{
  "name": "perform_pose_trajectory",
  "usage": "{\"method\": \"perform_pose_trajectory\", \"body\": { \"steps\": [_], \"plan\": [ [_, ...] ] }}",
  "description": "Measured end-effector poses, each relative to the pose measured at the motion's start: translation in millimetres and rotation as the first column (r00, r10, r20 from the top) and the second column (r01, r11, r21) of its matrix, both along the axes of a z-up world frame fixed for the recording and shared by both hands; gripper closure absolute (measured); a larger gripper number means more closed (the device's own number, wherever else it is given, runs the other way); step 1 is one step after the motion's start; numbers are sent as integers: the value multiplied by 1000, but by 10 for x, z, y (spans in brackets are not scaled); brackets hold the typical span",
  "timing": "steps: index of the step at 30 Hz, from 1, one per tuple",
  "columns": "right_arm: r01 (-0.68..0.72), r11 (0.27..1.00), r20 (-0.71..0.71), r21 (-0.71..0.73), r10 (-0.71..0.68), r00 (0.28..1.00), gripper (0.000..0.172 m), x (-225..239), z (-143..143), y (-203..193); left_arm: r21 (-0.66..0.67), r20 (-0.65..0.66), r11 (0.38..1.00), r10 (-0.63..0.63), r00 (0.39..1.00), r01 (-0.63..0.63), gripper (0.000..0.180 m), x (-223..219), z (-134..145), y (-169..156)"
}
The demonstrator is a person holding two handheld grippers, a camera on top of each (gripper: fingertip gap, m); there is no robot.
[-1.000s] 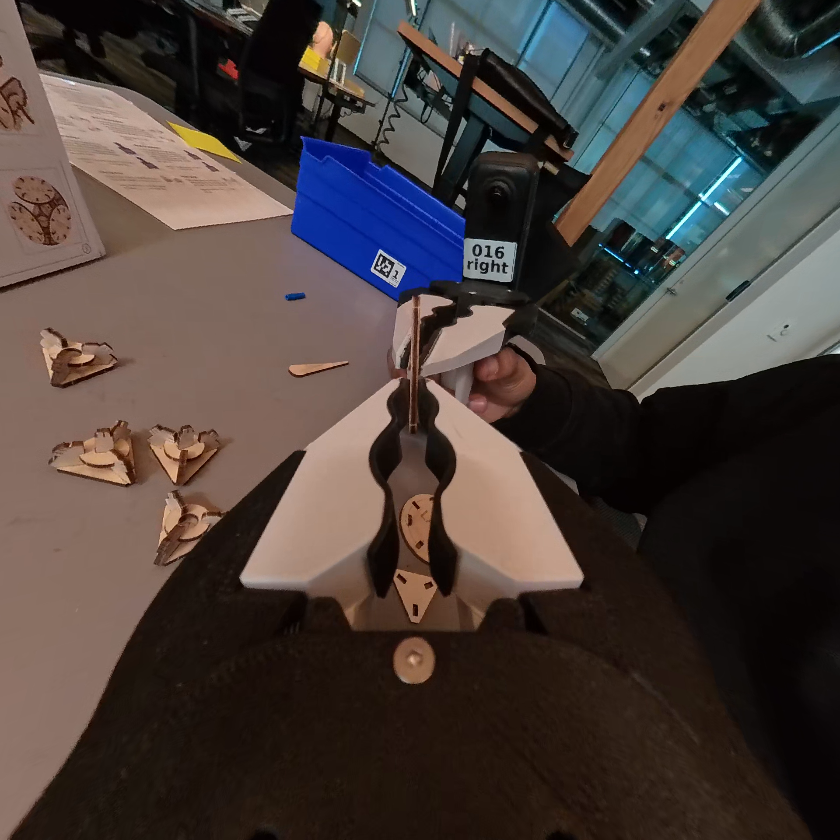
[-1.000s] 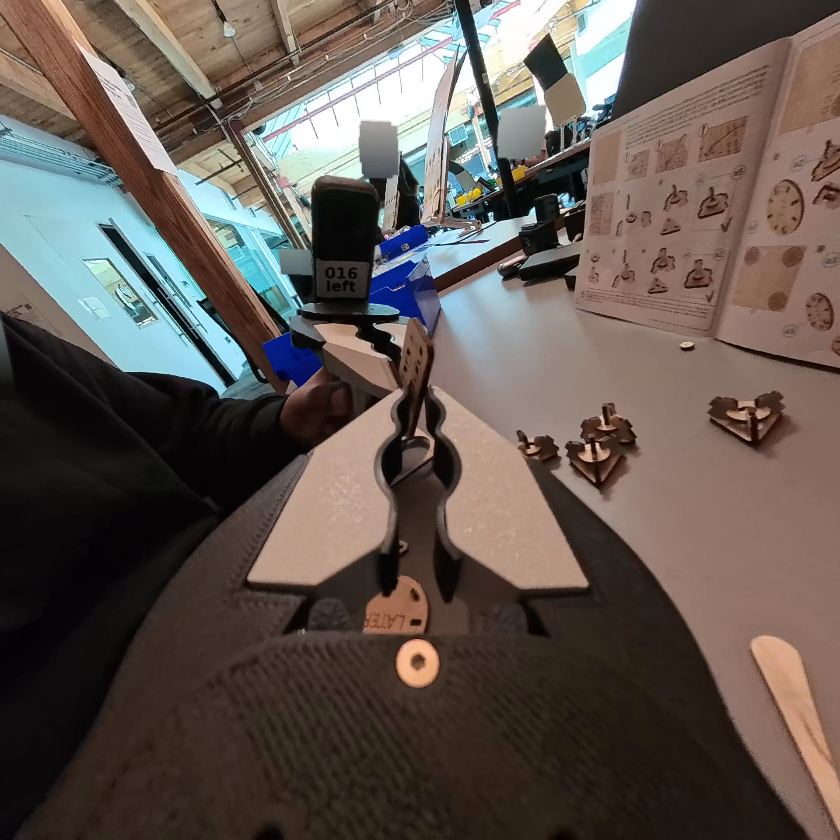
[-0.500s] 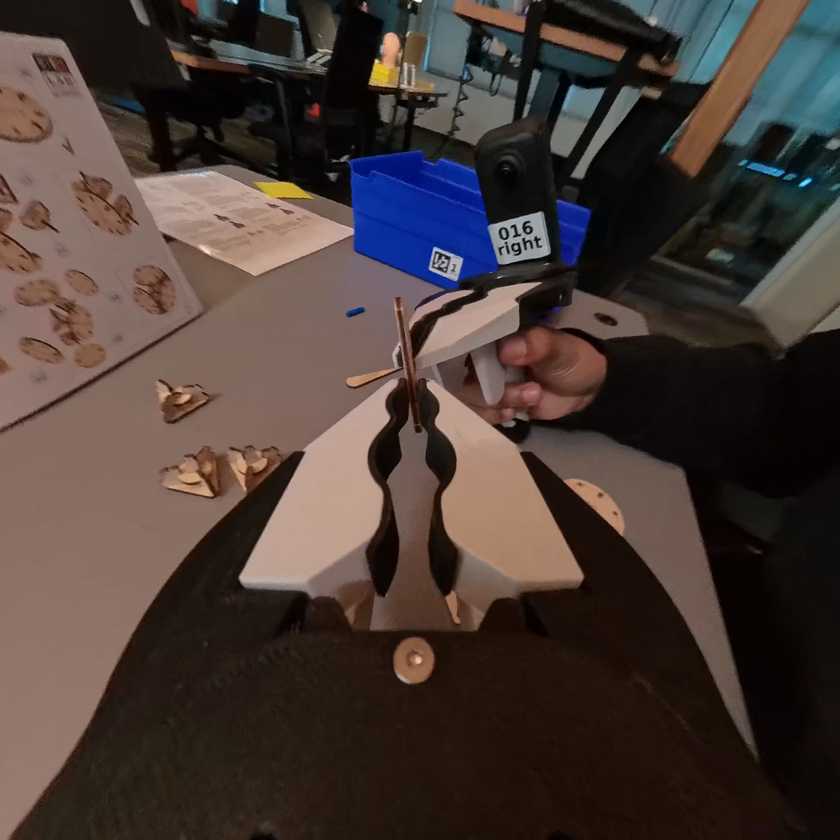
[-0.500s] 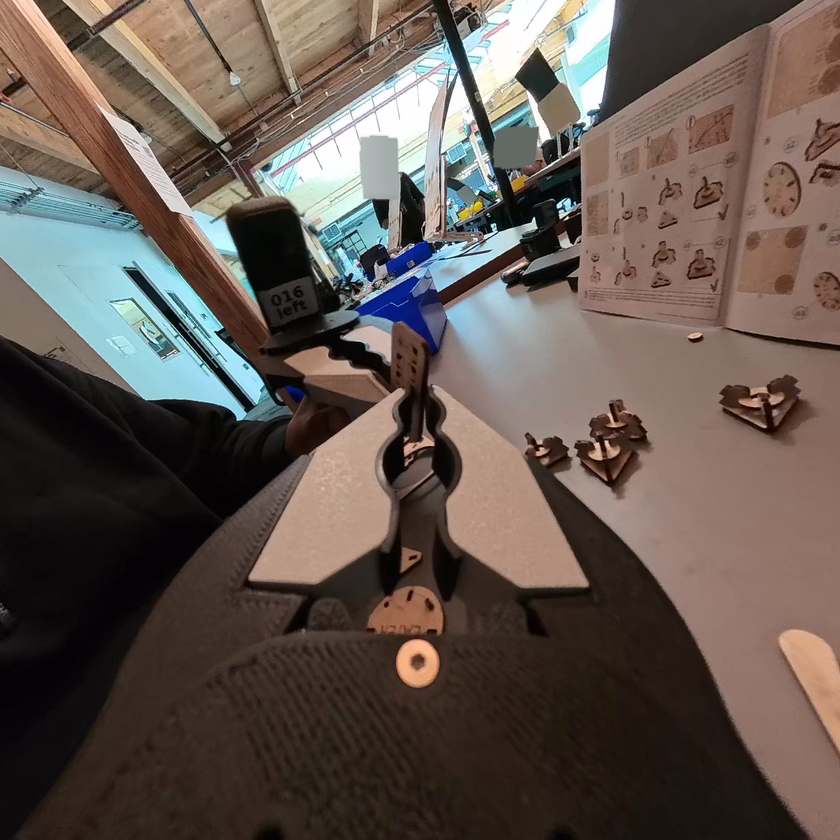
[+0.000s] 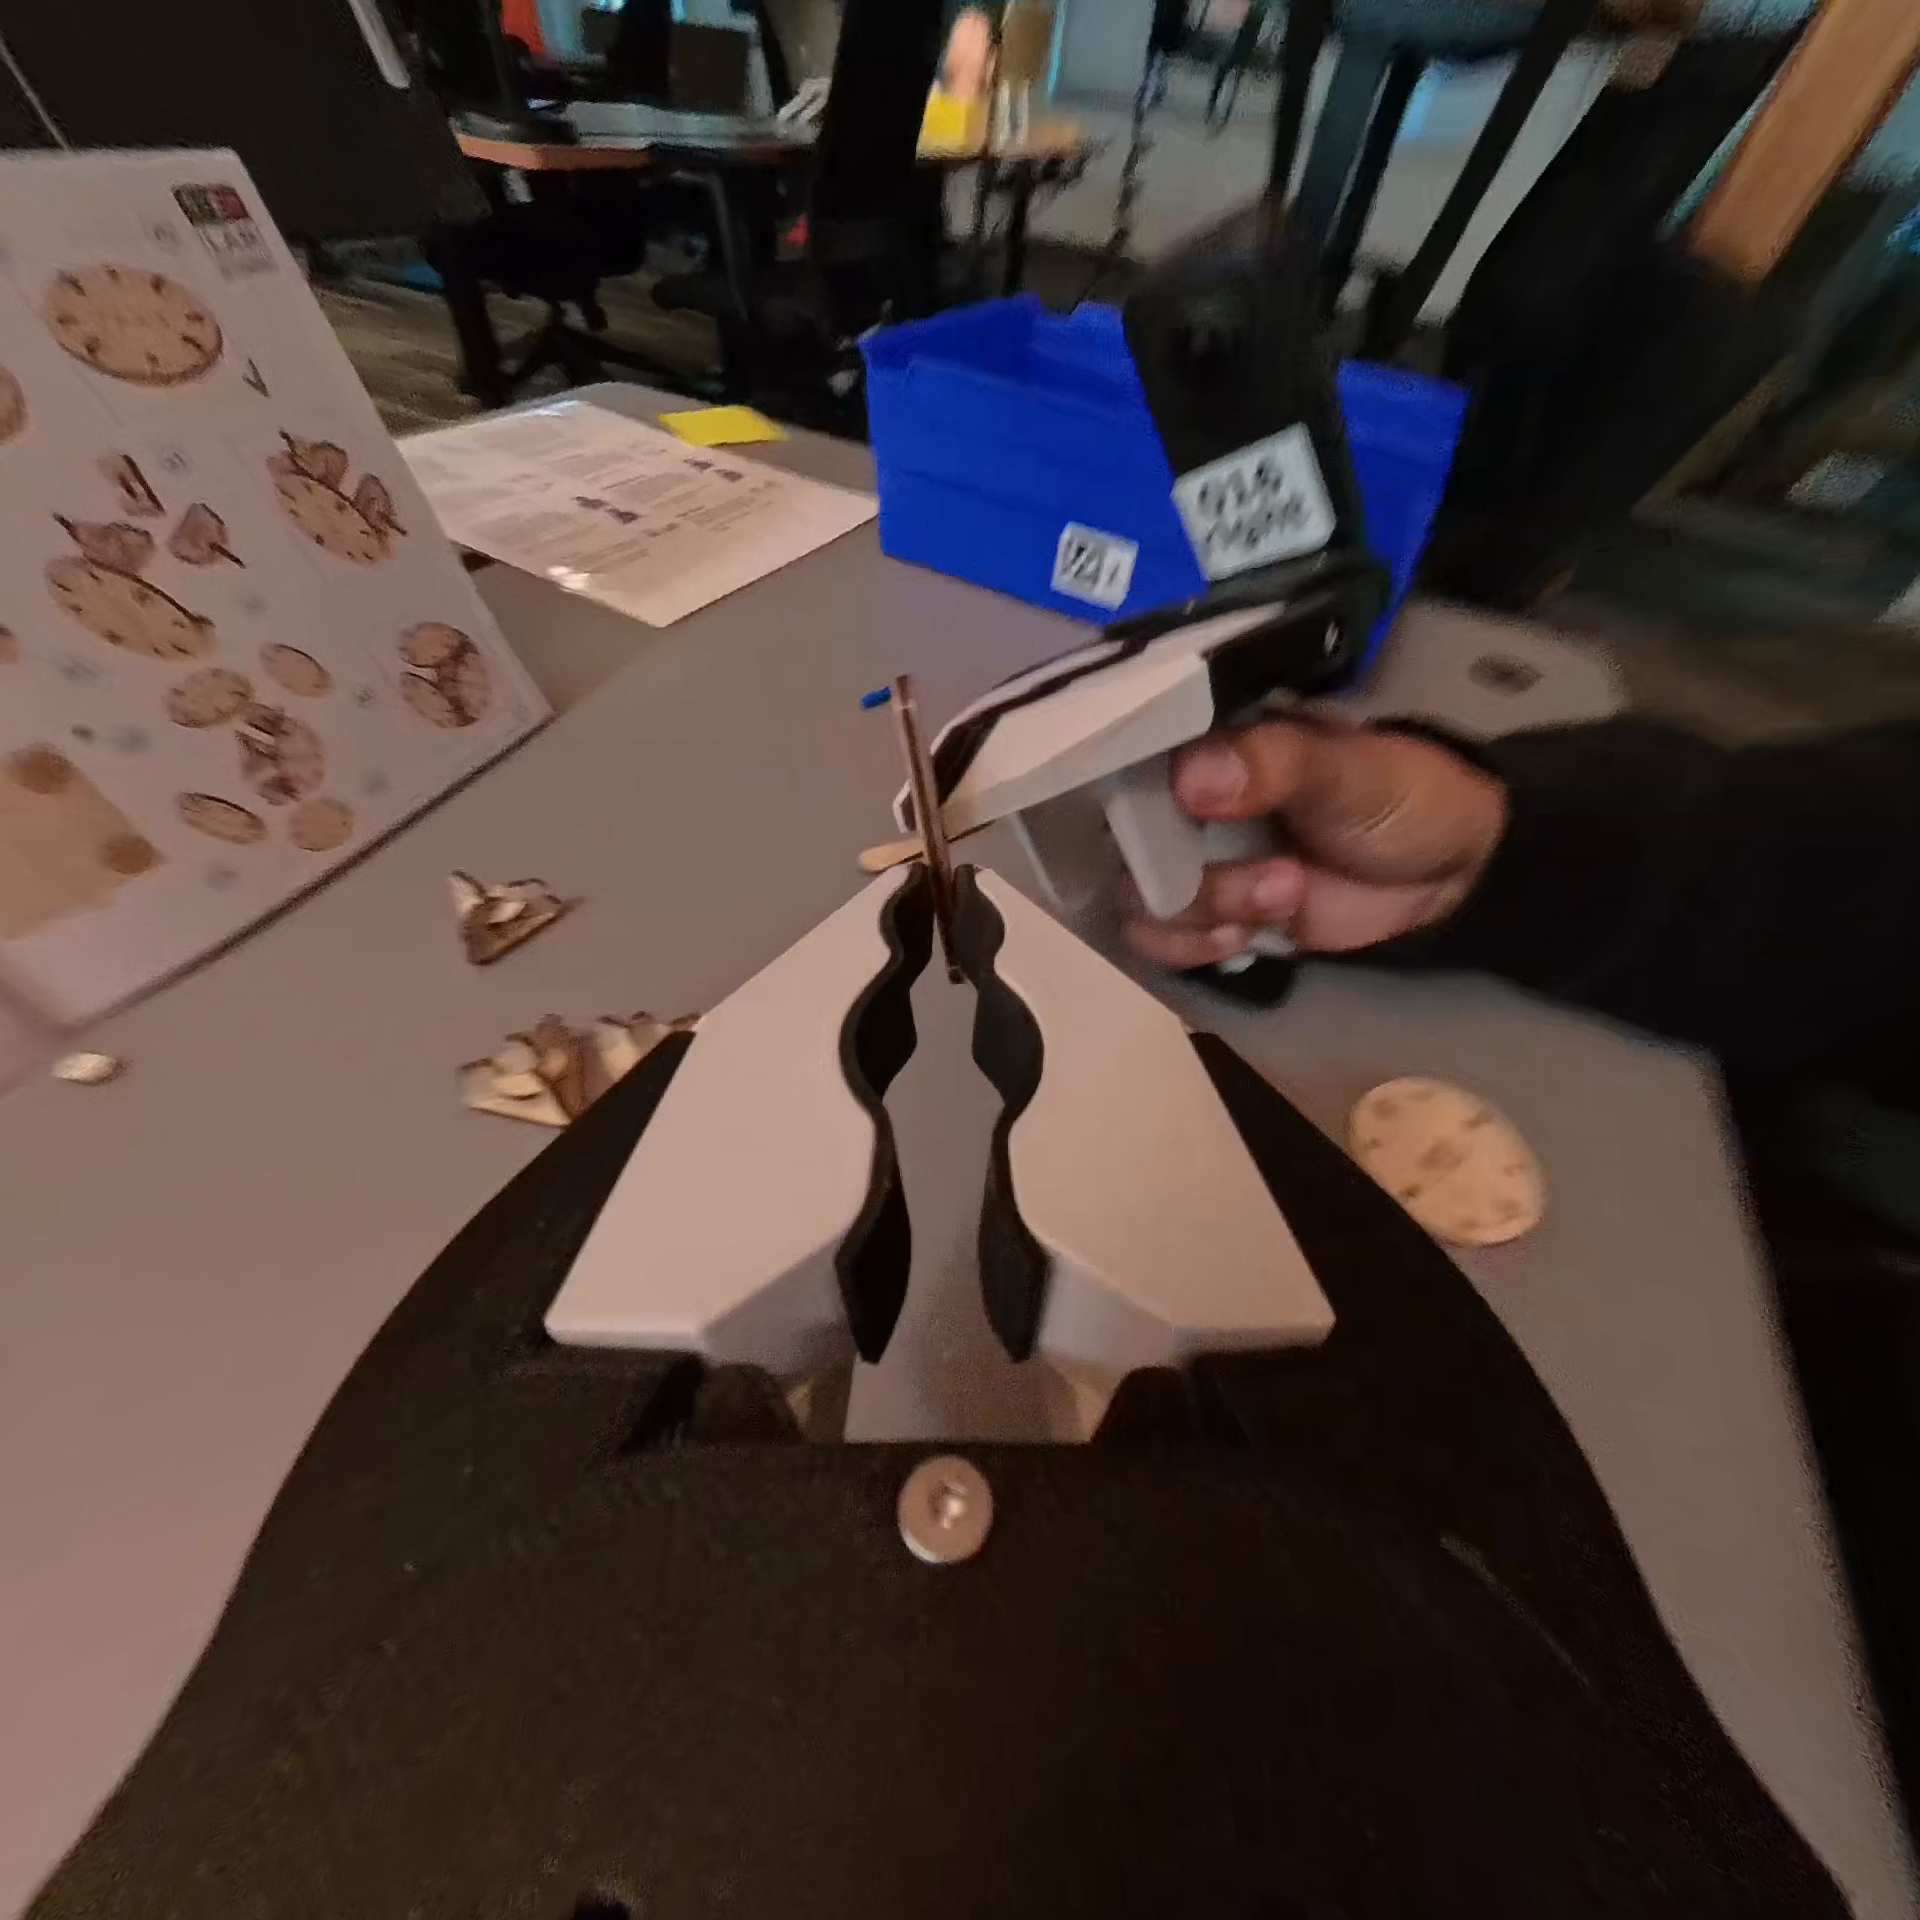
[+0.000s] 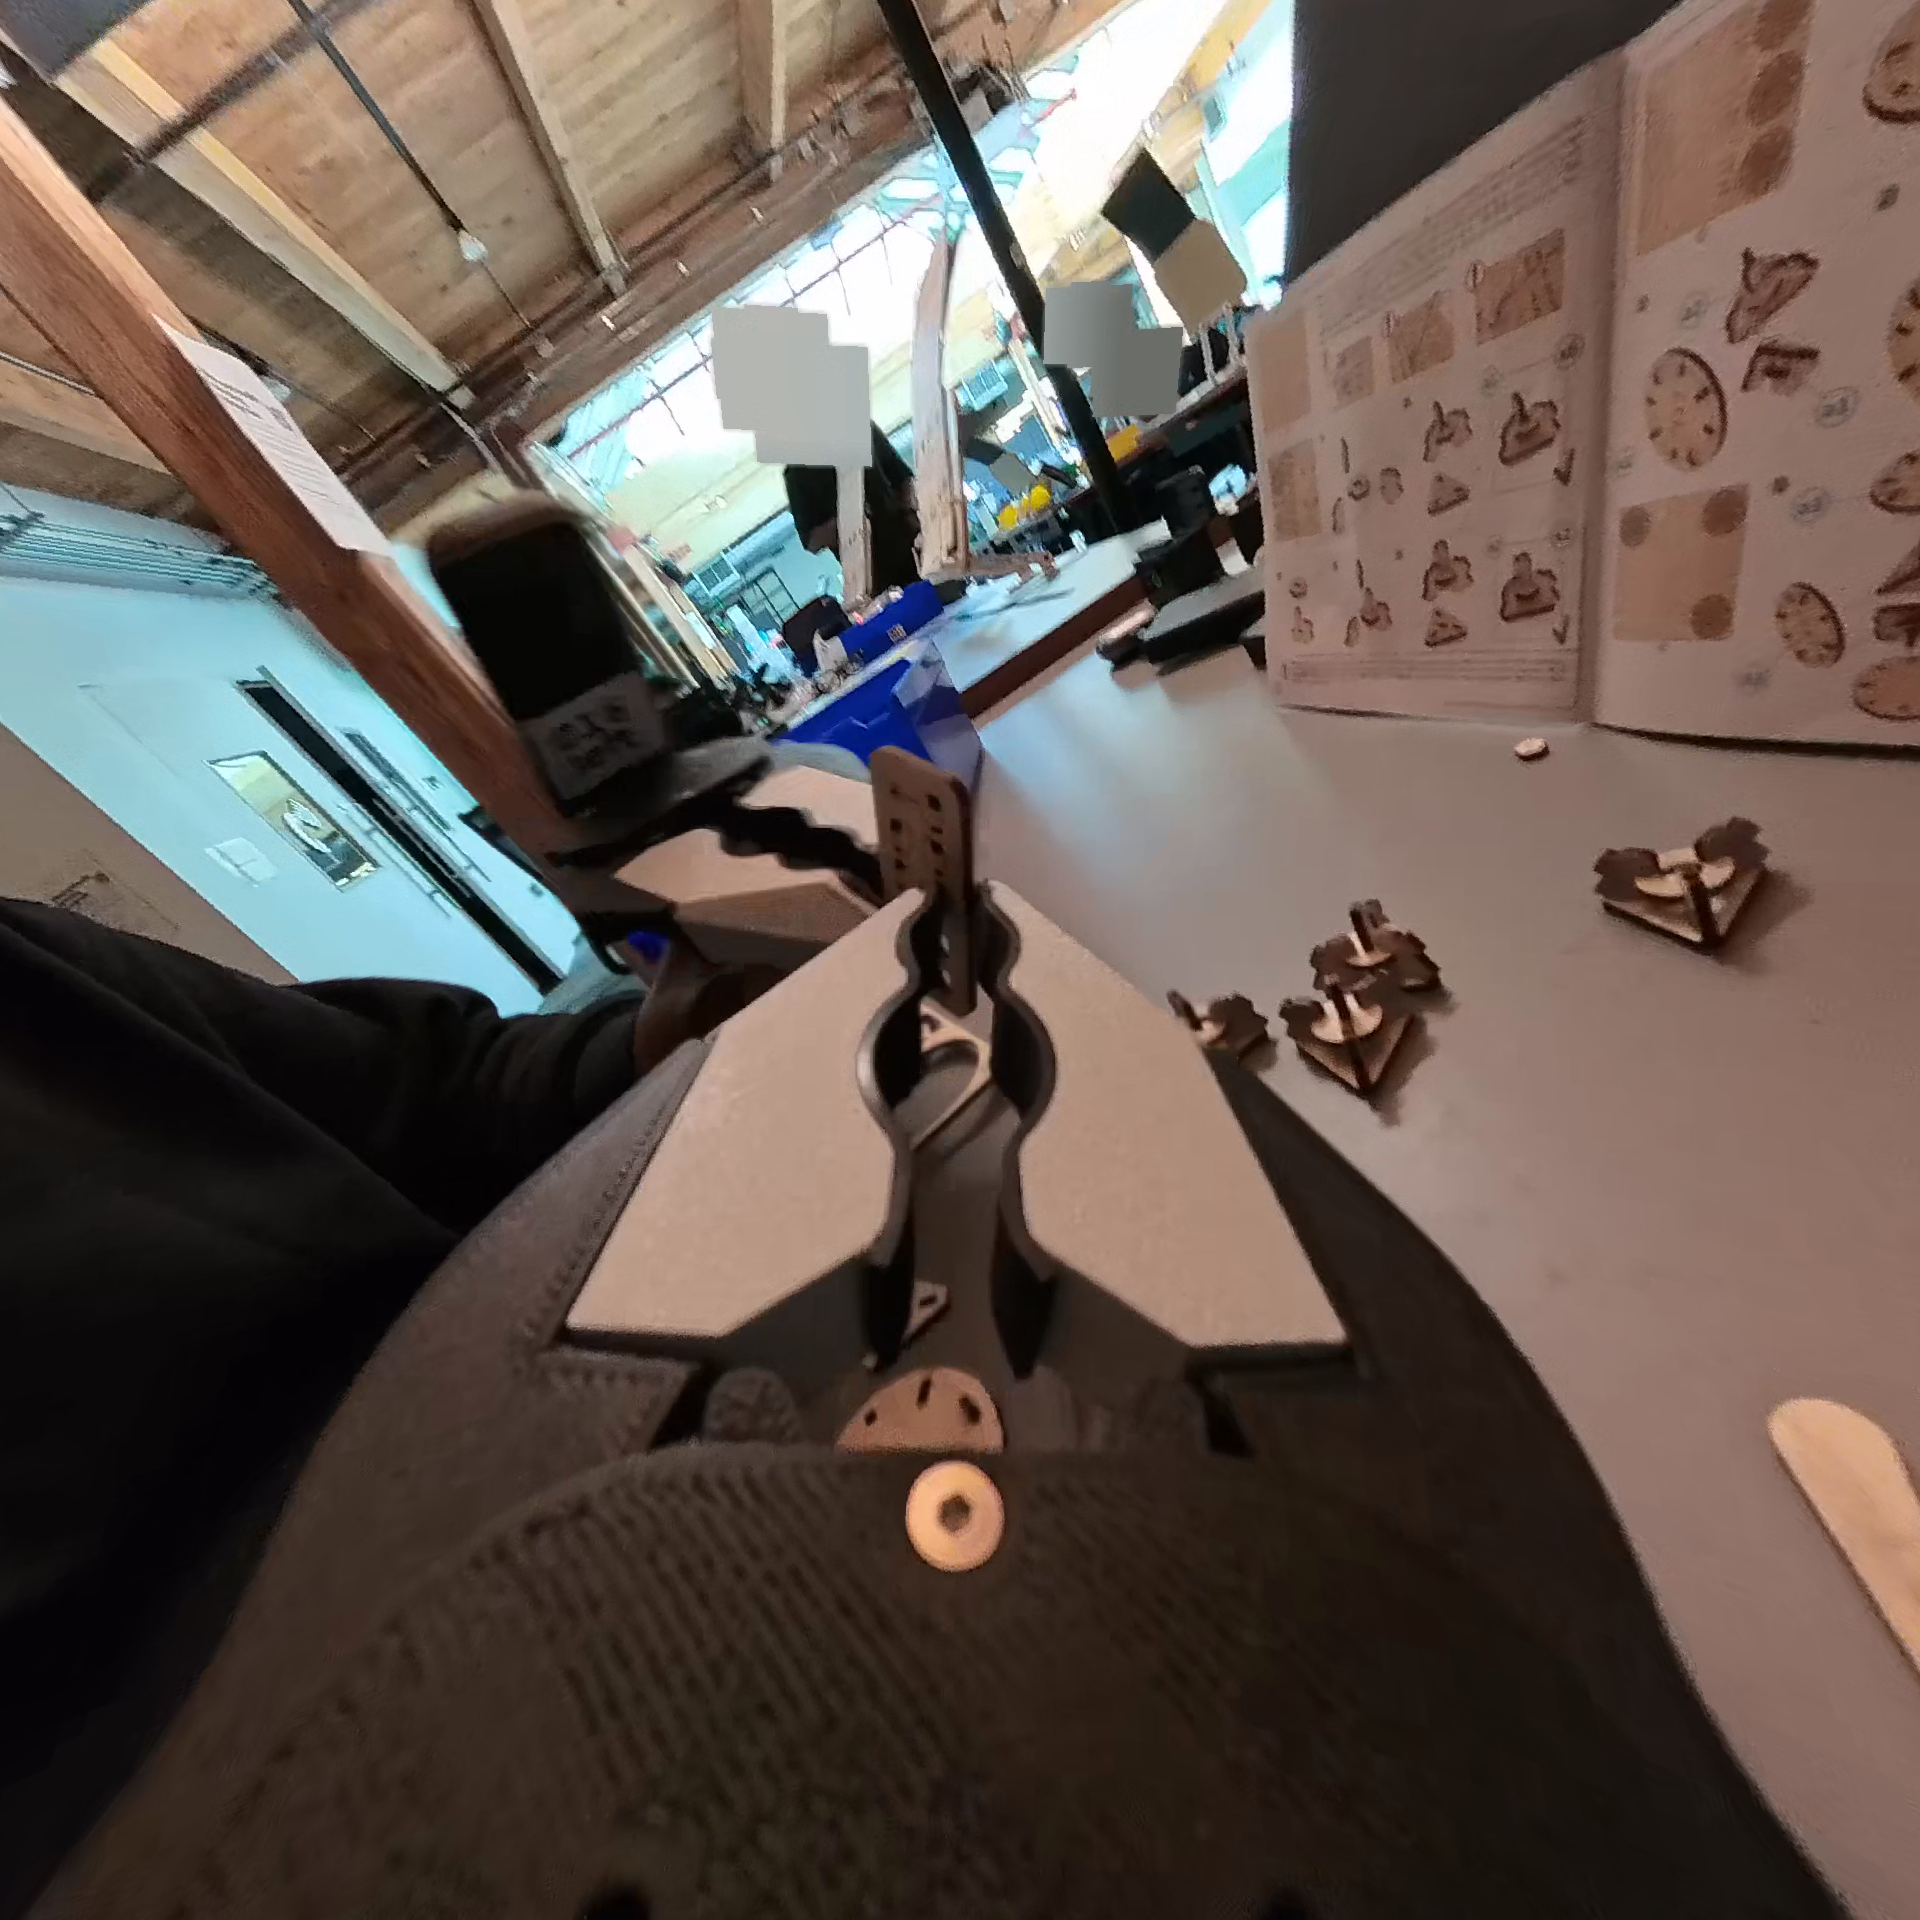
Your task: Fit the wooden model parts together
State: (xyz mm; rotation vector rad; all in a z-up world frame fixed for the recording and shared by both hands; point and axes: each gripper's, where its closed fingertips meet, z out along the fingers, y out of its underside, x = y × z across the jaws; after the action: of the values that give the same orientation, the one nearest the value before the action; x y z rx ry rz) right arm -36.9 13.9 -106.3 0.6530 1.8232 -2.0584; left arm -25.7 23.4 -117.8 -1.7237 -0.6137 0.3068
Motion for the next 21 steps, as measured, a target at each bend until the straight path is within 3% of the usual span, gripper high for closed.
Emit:
{"method": "perform_pose_trajectory", "body": {
  "steps": [2,4,8,21],
  "plan": [
    [-15,999,-20,-35,14,1000,168,26,79,-13,197,134,979,-75,988,48,178,16,106,-26],
    [5,1000,-49,-11,-5,999,156,23,72,-10,320,207,947,-113,972,42,178,-9,161,-85],
    [45,999,-124,20,-43,991,155,17,67,4,326,214,944,-118,970,43,178,-46,140,-146],
    [70,997,-153,35,-64,986,163,3,50,1,338,250,937,-175,952,83,178,41,70,-12]
  ]
}}
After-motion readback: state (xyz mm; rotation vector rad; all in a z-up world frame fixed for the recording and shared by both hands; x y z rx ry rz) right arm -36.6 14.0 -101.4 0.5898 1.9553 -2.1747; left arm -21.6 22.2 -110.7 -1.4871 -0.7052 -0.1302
